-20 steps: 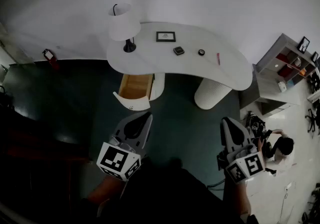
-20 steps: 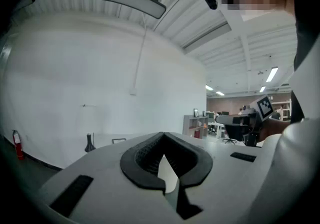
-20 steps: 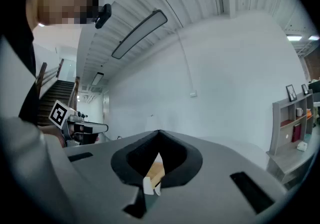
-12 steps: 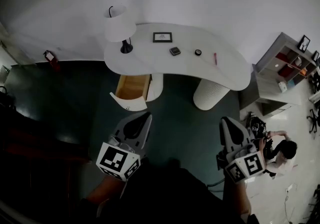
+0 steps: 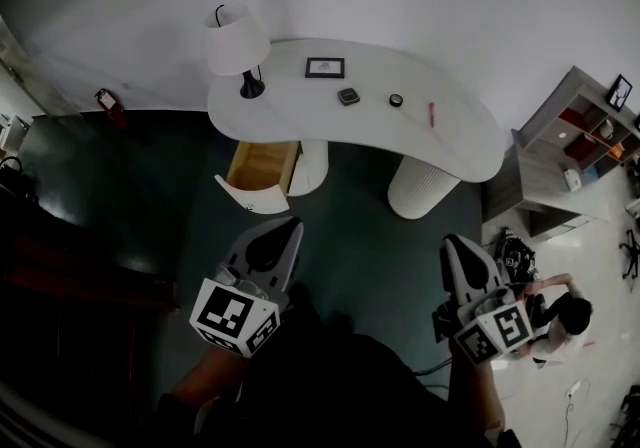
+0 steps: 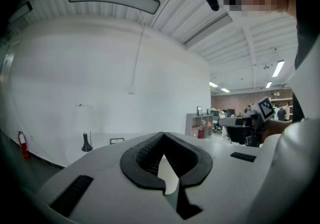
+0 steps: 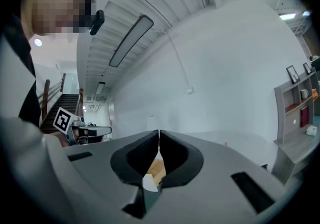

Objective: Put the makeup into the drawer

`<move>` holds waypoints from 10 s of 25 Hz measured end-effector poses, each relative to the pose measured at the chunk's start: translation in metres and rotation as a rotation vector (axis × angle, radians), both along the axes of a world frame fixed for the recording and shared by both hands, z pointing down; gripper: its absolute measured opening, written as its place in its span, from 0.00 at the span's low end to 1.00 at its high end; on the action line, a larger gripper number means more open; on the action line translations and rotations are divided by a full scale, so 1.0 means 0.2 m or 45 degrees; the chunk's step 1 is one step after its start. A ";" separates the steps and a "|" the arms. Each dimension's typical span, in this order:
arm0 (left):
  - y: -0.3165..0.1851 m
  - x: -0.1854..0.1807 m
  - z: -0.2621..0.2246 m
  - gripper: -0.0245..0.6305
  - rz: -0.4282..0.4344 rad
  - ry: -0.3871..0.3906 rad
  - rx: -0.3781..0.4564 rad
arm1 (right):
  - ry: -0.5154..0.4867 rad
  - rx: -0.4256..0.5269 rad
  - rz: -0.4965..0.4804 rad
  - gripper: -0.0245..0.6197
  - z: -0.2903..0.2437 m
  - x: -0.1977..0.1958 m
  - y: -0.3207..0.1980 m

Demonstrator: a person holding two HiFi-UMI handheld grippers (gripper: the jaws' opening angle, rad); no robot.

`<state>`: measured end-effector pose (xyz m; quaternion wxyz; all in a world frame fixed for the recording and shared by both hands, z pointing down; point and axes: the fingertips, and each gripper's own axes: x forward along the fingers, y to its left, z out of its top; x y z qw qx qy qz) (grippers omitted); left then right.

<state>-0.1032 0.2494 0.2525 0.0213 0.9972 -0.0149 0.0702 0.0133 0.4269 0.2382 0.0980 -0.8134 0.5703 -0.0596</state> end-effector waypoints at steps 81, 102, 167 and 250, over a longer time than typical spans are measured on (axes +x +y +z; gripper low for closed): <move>-1.76 1.63 0.45 0.05 -0.232 -0.076 -0.209 | -0.268 -1.036 -0.406 0.47 1.45 1.87 -2.30; -1.80 1.57 0.59 0.05 -0.320 -0.134 -0.293 | -0.200 -1.306 -0.286 0.49 1.88 1.94 -2.39; -1.93 0.12 0.64 0.05 -0.739 -0.080 -0.226 | 0.106 -1.000 -0.997 0.49 1.46 0.16 -2.75; -1.83 -0.22 1.04 0.05 -0.896 -0.144 -0.355 | 0.249 -1.251 -1.345 0.49 2.45 -0.29 -2.99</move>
